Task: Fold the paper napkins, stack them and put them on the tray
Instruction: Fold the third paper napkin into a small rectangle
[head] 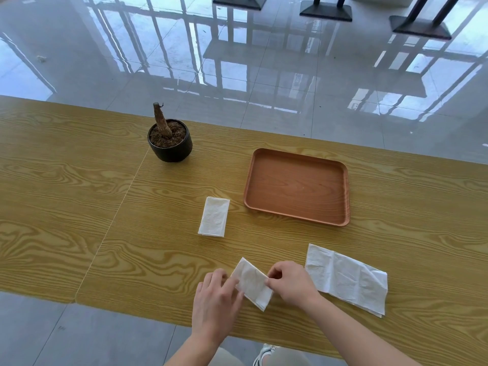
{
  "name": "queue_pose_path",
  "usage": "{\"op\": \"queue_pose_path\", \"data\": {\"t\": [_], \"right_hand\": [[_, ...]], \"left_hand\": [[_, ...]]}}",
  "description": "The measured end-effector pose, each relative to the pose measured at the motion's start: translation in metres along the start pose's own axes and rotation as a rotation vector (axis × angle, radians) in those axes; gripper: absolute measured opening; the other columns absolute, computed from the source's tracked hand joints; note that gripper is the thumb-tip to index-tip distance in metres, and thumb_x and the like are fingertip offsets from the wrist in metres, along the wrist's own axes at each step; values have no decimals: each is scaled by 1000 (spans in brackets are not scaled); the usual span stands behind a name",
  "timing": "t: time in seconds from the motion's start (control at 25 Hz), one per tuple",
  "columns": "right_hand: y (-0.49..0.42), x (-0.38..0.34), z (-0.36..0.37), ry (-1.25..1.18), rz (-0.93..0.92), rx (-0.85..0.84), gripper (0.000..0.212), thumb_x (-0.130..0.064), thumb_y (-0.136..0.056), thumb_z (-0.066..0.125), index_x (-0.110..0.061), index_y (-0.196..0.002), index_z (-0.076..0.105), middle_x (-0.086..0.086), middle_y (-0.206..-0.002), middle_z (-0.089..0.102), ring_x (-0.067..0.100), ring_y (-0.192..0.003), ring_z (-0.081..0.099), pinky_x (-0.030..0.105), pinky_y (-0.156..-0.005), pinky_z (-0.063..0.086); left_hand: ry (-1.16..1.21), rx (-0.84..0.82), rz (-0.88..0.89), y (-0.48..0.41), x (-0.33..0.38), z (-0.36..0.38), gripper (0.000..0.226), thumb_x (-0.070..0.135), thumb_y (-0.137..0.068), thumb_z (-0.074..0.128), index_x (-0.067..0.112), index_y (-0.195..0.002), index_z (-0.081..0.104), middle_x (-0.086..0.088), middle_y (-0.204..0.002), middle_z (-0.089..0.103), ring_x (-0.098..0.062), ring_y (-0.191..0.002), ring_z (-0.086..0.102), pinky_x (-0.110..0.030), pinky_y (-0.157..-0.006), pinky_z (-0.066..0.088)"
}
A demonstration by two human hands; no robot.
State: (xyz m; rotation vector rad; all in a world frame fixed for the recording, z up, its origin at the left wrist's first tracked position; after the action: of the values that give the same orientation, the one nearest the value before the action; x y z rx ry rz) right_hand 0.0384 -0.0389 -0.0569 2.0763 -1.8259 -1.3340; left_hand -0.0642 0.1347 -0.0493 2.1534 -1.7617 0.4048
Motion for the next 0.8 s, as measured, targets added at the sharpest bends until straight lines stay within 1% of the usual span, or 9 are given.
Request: {"op": "queue_pose_path", "data": {"t": [0.08,0.16,0.2,0.28,0.36,0.44,0.52,0.72,0.8], "right_hand": [[4,1,-5,-144,-20,55,11,-31,-82,74,-26,-73,71,-12,-70,69,3,-67,62,25,-62,52],[8,-2,-10,-316,-43,99,12,-28,-83,76,-24,-72,72,-13,-61,65,5,-58,57,27,-59,48],[11,-5,-12,-393,-56,115,12,-25,-84,77,-23,-73,72,-12,-57,63,6,-55,54,28,-58,46],[14,-11,-16,-509,-80,142,12,-21,-85,77,-22,-74,72,-9,-57,62,7,-54,53,29,-57,45],[17,-16,-19,-586,-80,167,12,-21,-86,77,-23,-75,73,-6,-60,66,7,-54,55,28,-56,47],[18,-18,-19,-639,-53,185,11,-22,-86,77,-22,-76,73,-4,-62,67,8,-54,55,27,-55,48],[18,-19,-18,-672,-31,174,11,-23,-86,78,-21,-76,73,-4,-61,66,9,-53,54,26,-53,48],[15,-26,-10,-668,-24,131,9,-20,-86,78,-17,-78,74,-2,-60,67,12,-51,55,29,-52,49],[12,-32,-7,-643,-23,119,9,-20,-86,78,-16,-79,74,-1,-60,67,13,-51,55,31,-52,49]], "left_hand": [[124,-14,-130,0,1,-1,27,45,-84,72,27,-103,66,13,-93,57,-9,-83,54,-26,-71,48],[338,-64,-359,-3,3,1,40,56,-85,66,27,-112,61,17,-92,60,-3,-82,57,-24,-73,48],[462,-89,-482,-5,5,2,45,59,-82,68,28,-114,59,14,-88,65,-2,-80,61,-26,-73,49],[761,-150,-684,-11,11,6,44,57,-78,74,25,-106,63,6,-82,73,-10,-70,71,-28,-67,52],[1018,-203,-792,-16,16,11,34,44,-80,79,16,-97,71,-1,-79,78,-17,-62,73,-26,-53,50],[1122,-194,-813,-18,17,9,20,27,-83,79,10,-92,74,-4,-77,78,-17,-57,69,-23,-47,46],[1136,-135,-823,-18,15,4,12,17,-83,79,9,-89,75,-6,-74,78,-15,-55,67,-21,-46,45],[1062,-15,-764,-19,4,-15,3,16,-83,79,13,-83,77,-3,-71,77,-14,-55,68,-17,-47,47],[1011,-1,-735,-20,-2,-23,4,18,-83,79,17,-80,77,0,-70,77,-15,-55,69,-20,-50,51]]}}
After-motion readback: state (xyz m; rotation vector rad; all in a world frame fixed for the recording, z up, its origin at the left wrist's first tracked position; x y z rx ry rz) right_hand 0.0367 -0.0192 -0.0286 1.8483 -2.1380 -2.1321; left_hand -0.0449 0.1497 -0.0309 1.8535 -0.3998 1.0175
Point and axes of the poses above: each hand's wrist, its own y-axis away from the middle knuckle, its own z-axis out of the palm, x = y × z, the point moved 5 cm from there along -y, towards the middle knuckle
